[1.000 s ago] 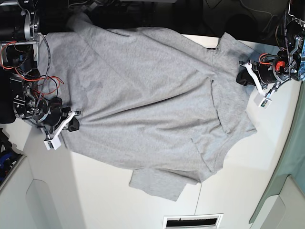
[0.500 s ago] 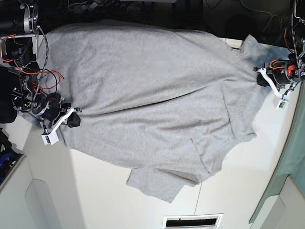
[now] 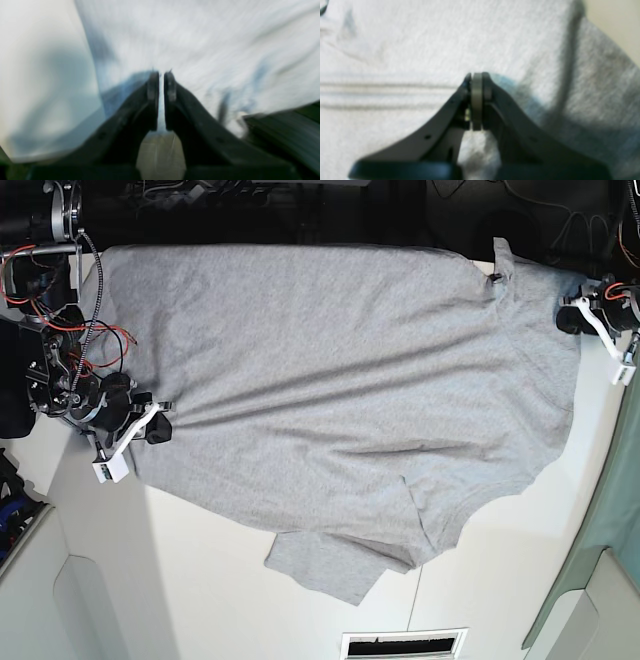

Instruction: Layout the t-shirt on the table in an organized manner, then fold the t-shirt properly

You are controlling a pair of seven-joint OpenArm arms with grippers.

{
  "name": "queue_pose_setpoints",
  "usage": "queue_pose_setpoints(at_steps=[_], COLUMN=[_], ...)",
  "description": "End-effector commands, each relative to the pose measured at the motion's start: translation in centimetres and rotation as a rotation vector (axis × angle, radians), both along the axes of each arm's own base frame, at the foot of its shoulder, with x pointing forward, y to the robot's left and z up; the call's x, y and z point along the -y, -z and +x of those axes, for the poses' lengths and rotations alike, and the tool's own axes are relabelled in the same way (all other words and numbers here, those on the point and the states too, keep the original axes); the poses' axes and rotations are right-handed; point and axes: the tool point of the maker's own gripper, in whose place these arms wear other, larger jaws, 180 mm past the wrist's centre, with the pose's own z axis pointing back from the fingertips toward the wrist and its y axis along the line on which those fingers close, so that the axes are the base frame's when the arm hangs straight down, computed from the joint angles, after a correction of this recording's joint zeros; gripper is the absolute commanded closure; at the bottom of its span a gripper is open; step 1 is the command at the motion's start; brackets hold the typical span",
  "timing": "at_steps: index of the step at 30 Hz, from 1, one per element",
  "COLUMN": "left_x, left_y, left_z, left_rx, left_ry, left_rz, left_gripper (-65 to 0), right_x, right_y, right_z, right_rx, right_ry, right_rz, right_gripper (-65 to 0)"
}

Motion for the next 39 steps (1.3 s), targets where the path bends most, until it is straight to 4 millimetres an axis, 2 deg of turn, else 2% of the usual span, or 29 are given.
queue_pose_setpoints(at_steps=[1, 4, 7, 10, 14, 17, 19, 21, 24, 30, 32, 36, 39], left_x=[-0.5, 0.9, 2.6, 5.2, 11.0, 14.7, 15.8, 15.8, 14.4, 10.8, 9.9, 8.7, 10.0], left_y=[-2.9, -5.8, -6.4, -4.5, -1.7, 0.4, 2.0, 3.3, 4.5, 5.9, 5.9, 4.8, 3.6], left_z=[2.3, 4.2, 4.8, 4.2, 2.7, 1.1, 0.5, 0.3, 1.5, 6.6, 8.6, 13.5, 17.2], left_rx=[0.108, 0.223, 0.264, 0.228, 0.159, 0.097, 0.055, 0.033, 0.014, -0.016, -0.017, 0.028, 0.057], left_ry=[0.025, 0.065, 0.075, 0.111, 0.189, 0.253, 0.257, 0.244, 0.221, 0.126, 0.089, 0.028, 0.024], left_rz=[0.007, -0.034, -0.098, -0.130, -0.226, -0.255, -0.214, -0.155, -0.076, -0.013, -0.018, -0.023, -0.044], left_gripper=[-4.8, -4.8, -4.8, -4.7, -4.7, -4.4, -4.4, -4.3, -4.3, -4.3, -4.3, -4.3, -4.3], right_x=[0.3, -0.9, -3.4, -6.1, -10.2, -12.5, -13.3, -13.3, -11.2, -4.4, -3.1, -2.7, -3.9], right_y=[-2.3, -5.0, -7.3, -8.1, -8.1, -6.9, -5.4, -3.8, -2.4, -0.8, 0.0, 1.6, 2.2], right_z=[1.9, 3.5, 4.9, 6.0, 7.6, 8.3, 7.9, 7.1, 6.3, 4.4, 3.0, -0.7, -3.5], right_rx=[0.071, 0.156, 0.227, 0.250, 0.286, 0.284, 0.237, 0.192, 0.159, 0.096, 0.058, -0.026, -0.039], right_ry=[-0.002, -0.031, -0.060, -0.086, -0.123, -0.152, -0.176, -0.203, -0.215, -0.101, -0.078, -0.071, -0.089], right_rz=[-0.005, -0.002, 0.029, 0.045, 0.044, 0.030, 0.014, -0.022, -0.081, -0.071, -0.047, -0.004, 0.033], right_gripper=[0.0, 0.0, 0.0, 0.0, 0.0, 0.0, 0.0, 0.0, 0.0, 0.0, 0.0, 0.0, 0.0])
